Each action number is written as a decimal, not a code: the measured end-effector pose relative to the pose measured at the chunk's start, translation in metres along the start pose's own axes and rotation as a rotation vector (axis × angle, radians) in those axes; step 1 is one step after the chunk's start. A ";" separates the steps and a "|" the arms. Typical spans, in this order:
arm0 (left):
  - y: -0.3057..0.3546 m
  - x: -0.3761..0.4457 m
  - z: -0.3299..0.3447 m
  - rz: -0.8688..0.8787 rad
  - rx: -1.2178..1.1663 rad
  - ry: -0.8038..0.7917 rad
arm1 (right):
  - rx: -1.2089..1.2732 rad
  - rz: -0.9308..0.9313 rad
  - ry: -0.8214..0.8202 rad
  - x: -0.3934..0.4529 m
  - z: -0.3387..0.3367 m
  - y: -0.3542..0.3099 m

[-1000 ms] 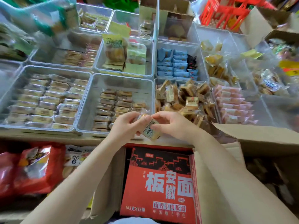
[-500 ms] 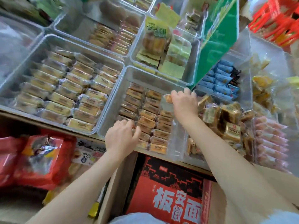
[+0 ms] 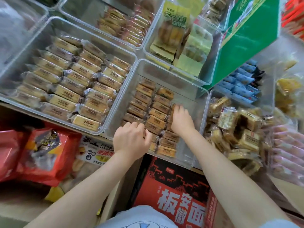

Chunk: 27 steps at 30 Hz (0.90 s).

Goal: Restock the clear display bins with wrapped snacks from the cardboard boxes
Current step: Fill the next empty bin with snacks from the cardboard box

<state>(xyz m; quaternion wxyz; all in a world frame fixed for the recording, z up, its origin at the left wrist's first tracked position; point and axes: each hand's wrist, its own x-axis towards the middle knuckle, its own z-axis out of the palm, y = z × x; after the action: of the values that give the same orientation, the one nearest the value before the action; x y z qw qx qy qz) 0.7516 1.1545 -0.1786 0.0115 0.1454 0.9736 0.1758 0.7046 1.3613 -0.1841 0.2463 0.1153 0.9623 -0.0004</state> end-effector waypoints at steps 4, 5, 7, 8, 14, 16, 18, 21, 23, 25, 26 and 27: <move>0.003 -0.001 -0.009 -0.019 0.024 -0.088 | 0.055 -0.073 -0.062 -0.043 -0.005 -0.007; 0.003 0.000 -0.011 -0.025 0.042 -0.143 | 0.090 -0.110 -0.032 -0.058 -0.009 -0.005; 0.002 0.001 -0.013 -0.054 0.023 -0.224 | 0.225 -0.183 0.043 -0.092 -0.021 0.003; 0.001 0.001 -0.015 -0.058 0.009 -0.245 | 0.304 -0.221 0.067 -0.111 -0.028 0.010; 0.052 -0.046 -0.028 0.199 -0.144 -0.204 | 0.530 -0.295 0.389 -0.243 -0.056 0.085; 0.089 -0.077 -0.030 0.334 -0.212 -0.234 | 0.560 -0.246 0.519 -0.289 -0.055 0.116; 0.132 -0.107 -0.031 0.436 -0.284 -0.274 | 0.610 -0.151 0.623 -0.332 -0.048 0.149; 0.202 -0.143 -0.035 0.534 -0.358 -0.254 | 0.691 -0.009 0.743 -0.387 -0.028 0.199; 0.250 -0.162 -0.041 0.586 -0.414 -0.183 | 0.724 0.090 0.770 -0.416 -0.011 0.234; 0.292 -0.175 -0.049 0.641 -0.460 -0.112 | 0.726 0.204 0.735 -0.433 0.005 0.263; 0.314 -0.181 -0.052 0.664 -0.467 -0.093 | 0.712 0.272 0.686 -0.438 0.014 0.280; 0.336 -0.188 -0.054 0.677 -0.452 -0.098 | 0.692 0.340 0.608 -0.441 0.024 0.300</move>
<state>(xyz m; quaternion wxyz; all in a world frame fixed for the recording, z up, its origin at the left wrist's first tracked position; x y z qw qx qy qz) 1.0220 1.3835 -0.0173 0.0309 0.4596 0.8059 0.3719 1.1585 1.5544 0.0209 -0.1018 0.3407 0.9016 -0.2462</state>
